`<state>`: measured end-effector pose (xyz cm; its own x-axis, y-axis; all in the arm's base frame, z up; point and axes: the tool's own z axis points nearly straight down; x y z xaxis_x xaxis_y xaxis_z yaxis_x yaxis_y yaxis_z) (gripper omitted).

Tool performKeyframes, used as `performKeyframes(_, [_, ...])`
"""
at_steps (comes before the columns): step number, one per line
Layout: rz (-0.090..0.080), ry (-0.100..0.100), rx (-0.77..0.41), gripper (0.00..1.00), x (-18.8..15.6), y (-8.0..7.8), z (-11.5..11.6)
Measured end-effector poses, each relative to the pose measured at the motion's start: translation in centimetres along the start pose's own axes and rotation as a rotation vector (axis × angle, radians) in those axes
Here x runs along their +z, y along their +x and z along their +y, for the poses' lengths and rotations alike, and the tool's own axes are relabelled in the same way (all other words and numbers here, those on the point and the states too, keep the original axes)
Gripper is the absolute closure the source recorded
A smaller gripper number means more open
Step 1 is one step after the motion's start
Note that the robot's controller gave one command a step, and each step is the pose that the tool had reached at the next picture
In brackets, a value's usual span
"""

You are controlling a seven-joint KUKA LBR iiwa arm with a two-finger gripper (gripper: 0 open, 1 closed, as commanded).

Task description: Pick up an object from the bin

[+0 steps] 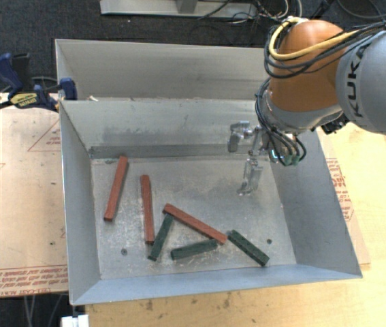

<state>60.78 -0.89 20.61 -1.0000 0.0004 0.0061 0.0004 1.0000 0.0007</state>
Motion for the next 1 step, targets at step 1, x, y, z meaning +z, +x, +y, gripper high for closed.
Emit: performKeyframes(1, [-0.008,0.000,0.000,0.00,-0.50,-0.15,0.00])
